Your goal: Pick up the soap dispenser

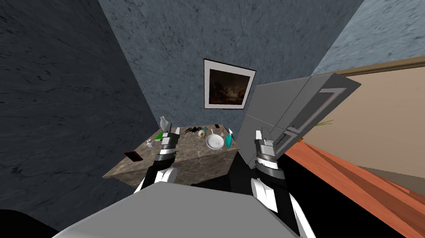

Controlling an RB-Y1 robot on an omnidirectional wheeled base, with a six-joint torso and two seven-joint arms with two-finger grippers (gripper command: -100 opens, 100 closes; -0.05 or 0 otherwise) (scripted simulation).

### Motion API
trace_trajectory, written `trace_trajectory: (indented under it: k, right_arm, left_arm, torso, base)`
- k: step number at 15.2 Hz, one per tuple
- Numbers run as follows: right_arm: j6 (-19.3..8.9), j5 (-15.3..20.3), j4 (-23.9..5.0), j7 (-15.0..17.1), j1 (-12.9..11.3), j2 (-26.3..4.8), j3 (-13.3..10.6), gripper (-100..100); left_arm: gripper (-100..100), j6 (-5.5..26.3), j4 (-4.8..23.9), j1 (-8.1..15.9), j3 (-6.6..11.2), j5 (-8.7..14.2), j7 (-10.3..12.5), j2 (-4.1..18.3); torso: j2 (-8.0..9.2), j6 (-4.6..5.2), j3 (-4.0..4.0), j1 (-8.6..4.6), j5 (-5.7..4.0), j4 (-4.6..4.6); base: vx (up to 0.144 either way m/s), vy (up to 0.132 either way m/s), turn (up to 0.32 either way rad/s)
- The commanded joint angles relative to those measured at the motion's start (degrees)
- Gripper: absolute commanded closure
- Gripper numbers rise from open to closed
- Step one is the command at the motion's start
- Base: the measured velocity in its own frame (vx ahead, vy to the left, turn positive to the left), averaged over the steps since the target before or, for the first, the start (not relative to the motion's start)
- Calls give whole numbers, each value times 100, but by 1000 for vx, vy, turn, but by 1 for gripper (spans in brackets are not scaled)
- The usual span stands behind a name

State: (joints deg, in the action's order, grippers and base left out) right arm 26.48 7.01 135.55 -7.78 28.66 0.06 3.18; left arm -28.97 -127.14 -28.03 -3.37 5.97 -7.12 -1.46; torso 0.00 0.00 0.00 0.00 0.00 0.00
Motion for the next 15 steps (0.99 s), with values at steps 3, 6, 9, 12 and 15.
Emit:
trace_trajectory:
  k: [3, 6, 9, 12, 15]
  right_arm:
    - [0, 0, 0, 0, -1, 0, 0, 0]
    - [0, 0, 0, 0, -1, 1, -1, 0]
    - [0, 0, 0, 0, -1, 1, -1, 0]
    - [0, 0, 0, 0, -1, 1, -1, 0]
    - [0, 0, 0, 0, 0, 1, -1, 0]
  left_arm:
    - [-100, 133, 17, 28, 54, 10, 13, 389]
    - [-100, 329, 43, 71, 134, 24, 32, 702]
    - [-100, 603, 80, 129, 245, 44, 59, 970]
    - [-100, 943, 125, 202, 384, 69, 92, 1192]
    - [-100, 1325, 178, 287, 546, 98, 131, 1373]
  torso:
    - [15, 1, 8, -8, -1, 3]
    - [22, 1, 12, -14, -3, 5]
    - [15, 1, 9, -19, -4, 4]
    - [6, 2, 4, -22, -5, 2]
    - [1, 1, 1, -21, -5, 0]
  base:
    - [-49, -29, -13]
    - [-47, -41, -33]
    - [-27, -49, -43]
    - [-9, -57, -60]
    - [-3, -52, -55]
